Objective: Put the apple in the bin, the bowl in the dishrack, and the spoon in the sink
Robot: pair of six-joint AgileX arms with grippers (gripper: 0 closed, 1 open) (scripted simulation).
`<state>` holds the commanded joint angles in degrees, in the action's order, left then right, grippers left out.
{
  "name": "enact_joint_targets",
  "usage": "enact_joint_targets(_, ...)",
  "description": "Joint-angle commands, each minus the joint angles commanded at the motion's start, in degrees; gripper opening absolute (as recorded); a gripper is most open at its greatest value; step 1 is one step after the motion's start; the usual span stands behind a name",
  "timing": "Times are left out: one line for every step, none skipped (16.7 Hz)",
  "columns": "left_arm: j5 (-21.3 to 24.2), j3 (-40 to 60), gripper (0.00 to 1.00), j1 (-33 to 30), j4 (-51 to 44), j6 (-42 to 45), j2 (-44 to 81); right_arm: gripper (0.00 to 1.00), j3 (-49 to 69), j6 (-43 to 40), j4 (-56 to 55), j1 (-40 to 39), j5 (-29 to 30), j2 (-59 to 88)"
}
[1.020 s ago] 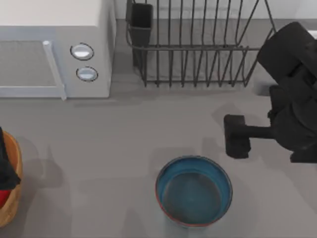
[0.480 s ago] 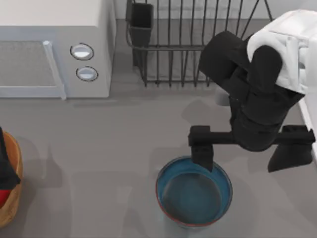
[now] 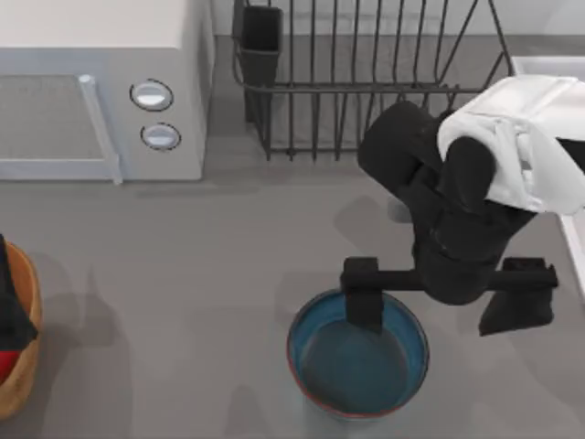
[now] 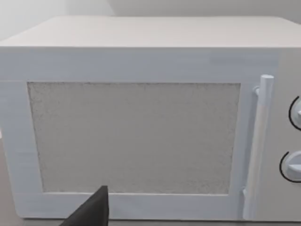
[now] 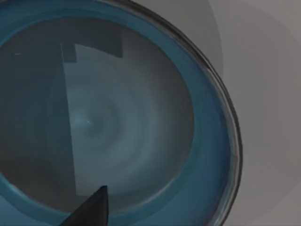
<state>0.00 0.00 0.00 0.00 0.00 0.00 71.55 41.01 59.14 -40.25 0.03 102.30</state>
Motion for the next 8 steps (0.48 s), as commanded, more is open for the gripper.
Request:
enact_joint_targets(0.0,0.0,1.0,0.0,0.0,0.0,0.0,1.0,-1.89,0.07,-3.12,-0.03,0.0,0.9)
enact_joint_targets(0.0,0.0,1.0,0.0,0.0,0.0,0.0,1.0,-3.75,0.12,-6.09,-0.07,0.0,1.77)
enact_joint_targets(0.0,0.0,1.0,0.0,0.0,0.0,0.0,1.0,-5.45,0.17,-8.59,-0.12,0.01,2.58)
enact_joint_targets(0.0,0.0,1.0,0.0,0.0,0.0,0.0,1.0,-6.84,0.23,-10.47,-0.17,0.01,3.28)
enact_joint_targets(0.0,0.0,1.0,0.0,0.0,0.0,0.0,1.0,-7.85,0.29,-11.75,-0.22,0.01,3.81)
enact_joint_targets(0.0,0.0,1.0,0.0,0.0,0.0,0.0,1.0,-8.41,0.32,-12.44,-0.25,0.02,4.11)
enact_joint_targets(0.0,0.0,1.0,0.0,0.0,0.0,0.0,1.0,-8.49,0.33,-12.54,-0.26,0.02,4.16)
enact_joint_targets(0.0,0.0,1.0,0.0,0.0,0.0,0.0,1.0,-8.49,0.33,-12.54,-0.26,0.02,4.16)
